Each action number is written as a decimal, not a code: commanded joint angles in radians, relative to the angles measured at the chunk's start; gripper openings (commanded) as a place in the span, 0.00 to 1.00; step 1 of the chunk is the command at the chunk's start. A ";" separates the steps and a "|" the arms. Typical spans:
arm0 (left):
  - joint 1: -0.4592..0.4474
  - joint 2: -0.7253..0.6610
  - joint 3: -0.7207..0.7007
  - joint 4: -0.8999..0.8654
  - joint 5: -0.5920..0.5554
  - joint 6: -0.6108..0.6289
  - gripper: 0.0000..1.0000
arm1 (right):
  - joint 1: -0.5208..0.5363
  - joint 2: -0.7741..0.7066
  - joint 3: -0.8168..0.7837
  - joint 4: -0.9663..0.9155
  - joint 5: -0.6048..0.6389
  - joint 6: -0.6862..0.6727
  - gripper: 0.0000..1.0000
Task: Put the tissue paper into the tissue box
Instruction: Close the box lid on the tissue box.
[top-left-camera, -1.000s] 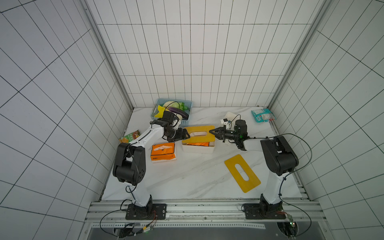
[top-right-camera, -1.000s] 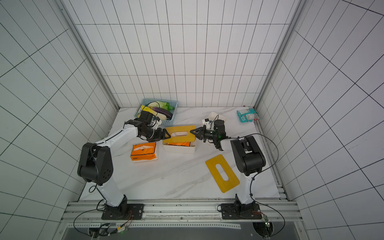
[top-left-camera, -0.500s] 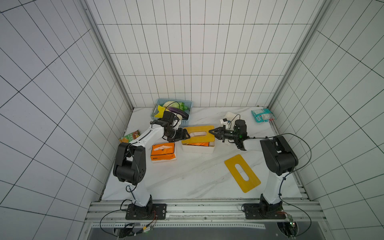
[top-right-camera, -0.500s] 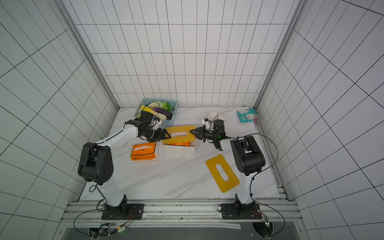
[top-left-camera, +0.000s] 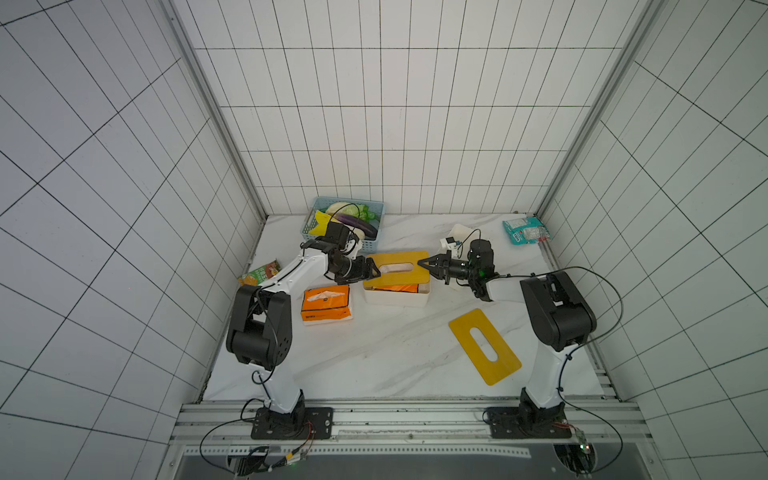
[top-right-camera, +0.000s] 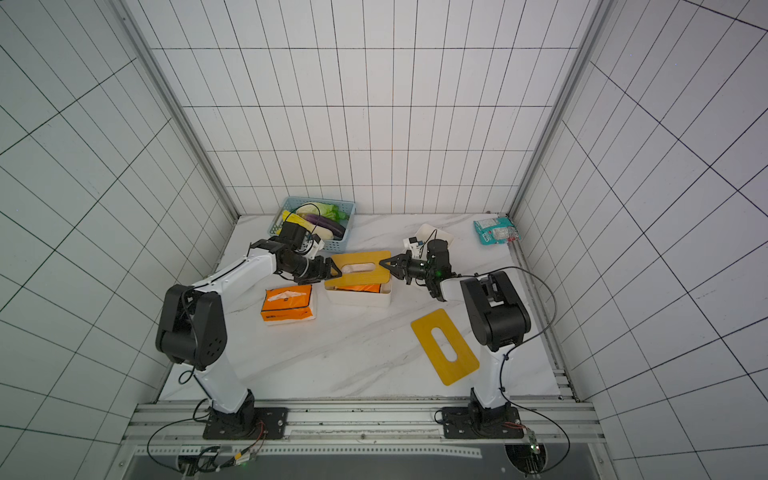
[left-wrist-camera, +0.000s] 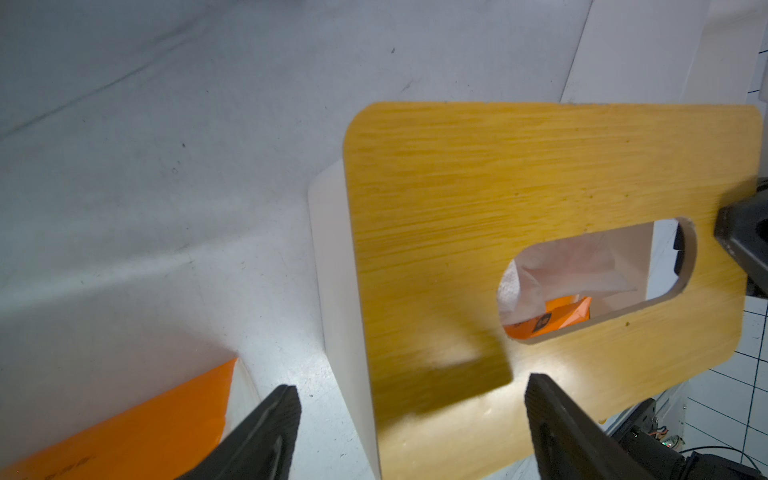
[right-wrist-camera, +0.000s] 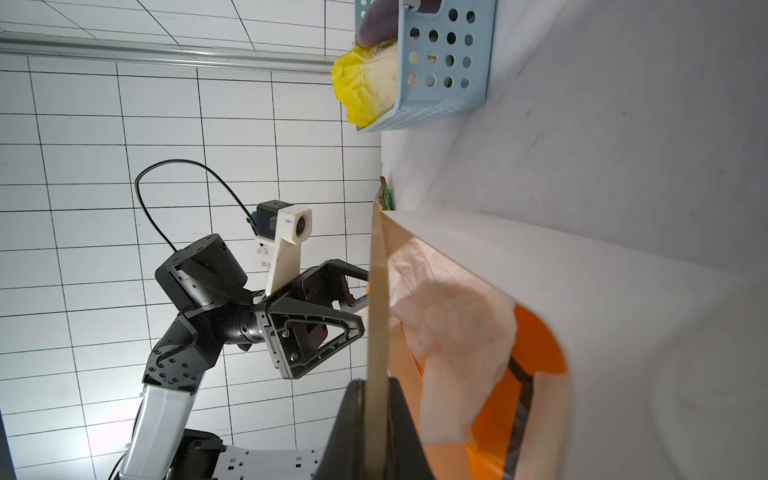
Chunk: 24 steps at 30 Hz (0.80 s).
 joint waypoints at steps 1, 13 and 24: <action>-0.002 0.016 0.030 0.005 0.011 0.015 0.83 | -0.011 0.013 -0.026 0.045 -0.028 0.005 0.00; -0.002 0.010 0.029 0.018 0.042 0.010 0.83 | -0.017 0.019 -0.035 0.050 -0.033 0.003 0.00; -0.001 0.006 0.024 0.026 0.045 0.009 0.83 | -0.025 0.024 -0.042 0.059 -0.041 0.007 0.00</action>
